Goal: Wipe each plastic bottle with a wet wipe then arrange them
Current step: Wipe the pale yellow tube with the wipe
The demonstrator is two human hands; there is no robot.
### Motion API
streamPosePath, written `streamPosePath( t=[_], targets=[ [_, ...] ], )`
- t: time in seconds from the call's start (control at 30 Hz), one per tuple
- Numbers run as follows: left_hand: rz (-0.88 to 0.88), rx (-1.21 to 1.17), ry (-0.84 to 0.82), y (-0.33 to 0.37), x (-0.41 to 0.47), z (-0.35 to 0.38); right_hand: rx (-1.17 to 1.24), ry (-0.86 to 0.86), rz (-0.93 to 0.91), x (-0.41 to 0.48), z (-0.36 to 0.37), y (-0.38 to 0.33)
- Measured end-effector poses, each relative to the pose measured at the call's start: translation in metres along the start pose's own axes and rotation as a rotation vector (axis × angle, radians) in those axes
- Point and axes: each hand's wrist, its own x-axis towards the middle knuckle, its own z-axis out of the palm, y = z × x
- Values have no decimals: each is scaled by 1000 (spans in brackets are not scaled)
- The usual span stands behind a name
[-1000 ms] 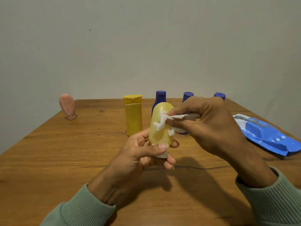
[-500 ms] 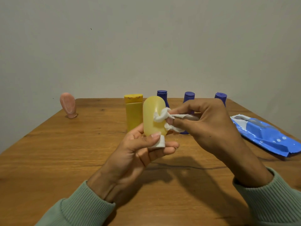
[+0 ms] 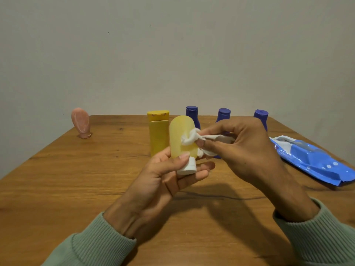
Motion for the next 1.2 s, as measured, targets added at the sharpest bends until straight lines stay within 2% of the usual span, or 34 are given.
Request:
streamPosePath(
  t=[0.3, 0.43, 0.6, 0.77, 0.93, 1.1, 1.2],
  targets=[
    [14, -161, 140, 4, -1, 4, -80, -243, -9, -1, -7, -6],
    [-21, -219, 87, 6, -4, 6, 27, -87, -19, -2, -9, -6],
    [-22, -181, 124, 6, -2, 4, 61, 59, -8, -2, -6, -5],
    [-12, -186, 166, 5, 1, 1, 63, 17, -32, -6, -1, -8],
    [-14, -238, 170, 4, 1, -2, -32, -9, -109, -10, 9, -9],
    [-20, -294, 158, 2, 0, 0, -163, -72, -261, -19, 25, -7],
    [-37, -321, 147, 3, -1, 1, -290, -41, -363, -20, 28, -4]
  ],
)
